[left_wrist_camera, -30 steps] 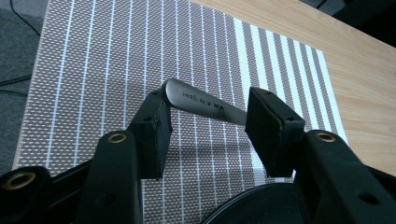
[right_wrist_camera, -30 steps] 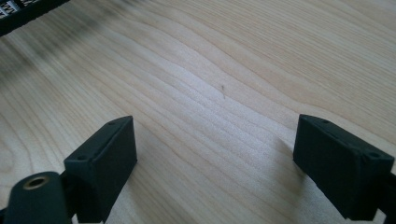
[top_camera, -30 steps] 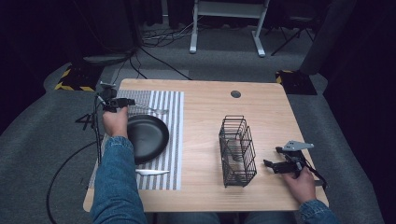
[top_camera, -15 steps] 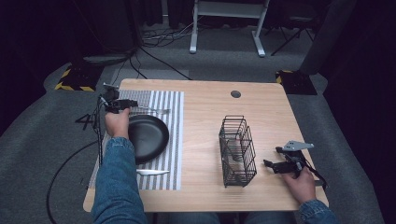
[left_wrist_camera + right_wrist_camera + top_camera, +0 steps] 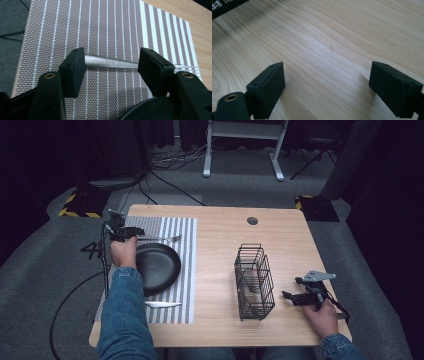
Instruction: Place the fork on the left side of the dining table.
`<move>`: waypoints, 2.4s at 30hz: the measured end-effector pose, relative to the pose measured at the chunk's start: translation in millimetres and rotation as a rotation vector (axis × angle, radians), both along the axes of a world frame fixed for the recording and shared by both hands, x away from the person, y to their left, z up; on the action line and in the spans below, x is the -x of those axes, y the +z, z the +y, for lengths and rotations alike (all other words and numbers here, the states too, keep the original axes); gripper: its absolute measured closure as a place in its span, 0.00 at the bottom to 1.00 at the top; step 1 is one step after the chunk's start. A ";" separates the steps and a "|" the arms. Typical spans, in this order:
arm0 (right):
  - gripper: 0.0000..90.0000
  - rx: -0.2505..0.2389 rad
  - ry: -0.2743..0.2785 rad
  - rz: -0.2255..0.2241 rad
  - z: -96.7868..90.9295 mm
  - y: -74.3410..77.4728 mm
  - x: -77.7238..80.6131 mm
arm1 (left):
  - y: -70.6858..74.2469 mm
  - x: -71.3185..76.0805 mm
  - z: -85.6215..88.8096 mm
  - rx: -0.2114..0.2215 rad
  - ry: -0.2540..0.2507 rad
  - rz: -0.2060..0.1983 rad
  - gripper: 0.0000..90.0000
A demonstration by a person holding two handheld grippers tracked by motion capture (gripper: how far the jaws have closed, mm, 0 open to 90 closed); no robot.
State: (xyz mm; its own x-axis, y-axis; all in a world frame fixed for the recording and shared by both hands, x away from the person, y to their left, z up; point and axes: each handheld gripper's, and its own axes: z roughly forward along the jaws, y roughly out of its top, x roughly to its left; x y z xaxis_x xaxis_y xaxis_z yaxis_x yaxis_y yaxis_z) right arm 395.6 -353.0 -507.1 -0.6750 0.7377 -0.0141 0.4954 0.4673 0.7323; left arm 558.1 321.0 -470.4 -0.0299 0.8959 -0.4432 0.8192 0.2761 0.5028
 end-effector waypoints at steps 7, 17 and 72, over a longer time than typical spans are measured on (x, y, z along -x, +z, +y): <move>0.15 -0.001 0.000 0.000 0.1 0.0 -0.1 | 15.1 7.1 -2.2 -0.012 -0.019 -0.040 0.43; 0.15 -0.001 0.000 0.000 0.1 0.0 -0.1 | 51.5 26.0 -14.2 -0.007 -0.082 -0.125 0.44; 0.15 0.000 0.003 -0.001 0.2 0.1 -0.1 | 101.5 237.7 -22.3 -0.095 -0.337 -0.438 0.41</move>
